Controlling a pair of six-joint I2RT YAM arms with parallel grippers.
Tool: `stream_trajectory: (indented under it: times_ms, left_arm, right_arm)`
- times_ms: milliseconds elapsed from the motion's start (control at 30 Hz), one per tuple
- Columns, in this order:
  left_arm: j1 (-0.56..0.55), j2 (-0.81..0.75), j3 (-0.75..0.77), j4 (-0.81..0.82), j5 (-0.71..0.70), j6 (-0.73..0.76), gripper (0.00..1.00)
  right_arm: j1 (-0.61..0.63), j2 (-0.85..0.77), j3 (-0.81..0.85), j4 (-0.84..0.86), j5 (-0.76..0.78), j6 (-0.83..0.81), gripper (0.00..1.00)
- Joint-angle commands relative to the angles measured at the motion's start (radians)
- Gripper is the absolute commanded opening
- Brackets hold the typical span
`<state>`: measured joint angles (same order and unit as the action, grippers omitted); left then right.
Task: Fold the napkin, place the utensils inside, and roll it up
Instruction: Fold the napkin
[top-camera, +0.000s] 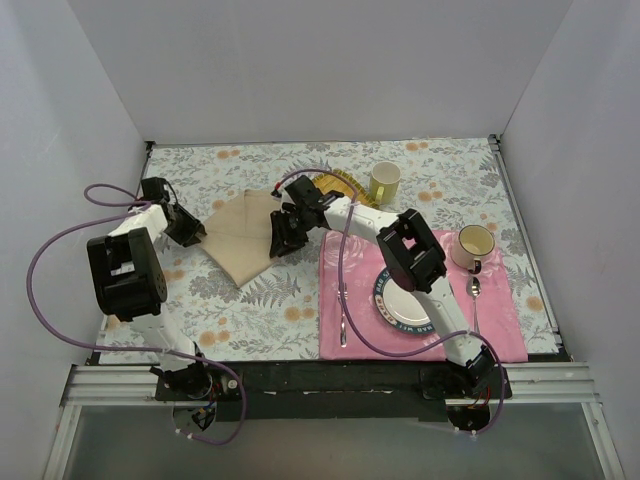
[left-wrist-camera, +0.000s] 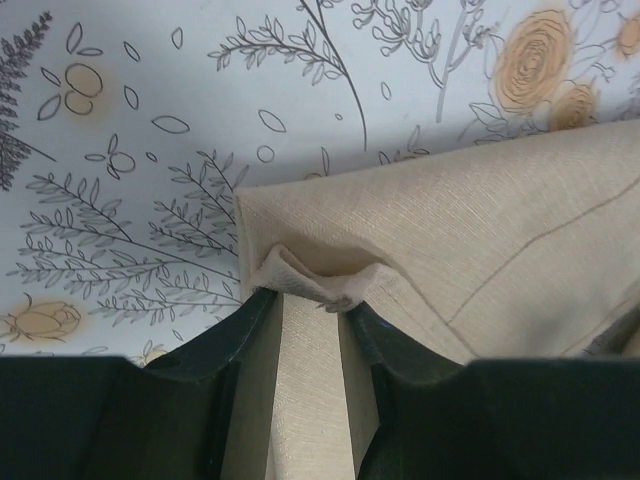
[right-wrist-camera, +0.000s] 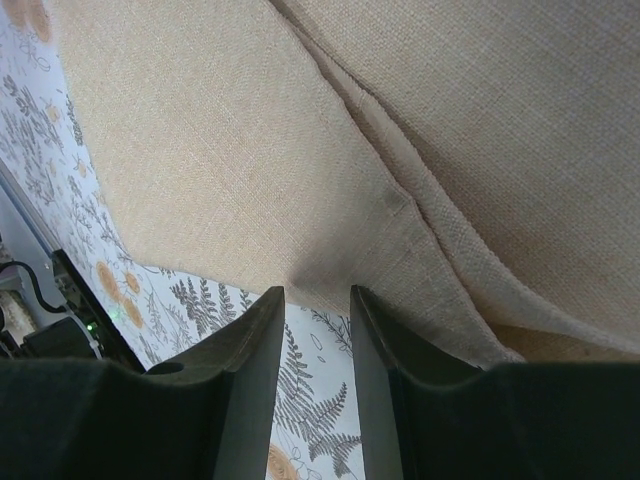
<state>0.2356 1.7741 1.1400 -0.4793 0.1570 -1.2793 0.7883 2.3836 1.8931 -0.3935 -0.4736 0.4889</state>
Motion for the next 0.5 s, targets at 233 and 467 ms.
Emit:
stream_trajectory:
  times_ms: [233,467]
  left_arm:
    - [0.008,-0.060,0.141,-0.071,-0.002,0.054,0.32]
    - [0.014,-0.048,0.106,-0.015,0.021,0.025,0.36]
  right_arm:
    - [0.043,-0.015,0.156,-0.173,0.067,-0.105,0.42]
    - [0.086,-0.034,0.192,-0.156,0.064,-0.090,0.45]
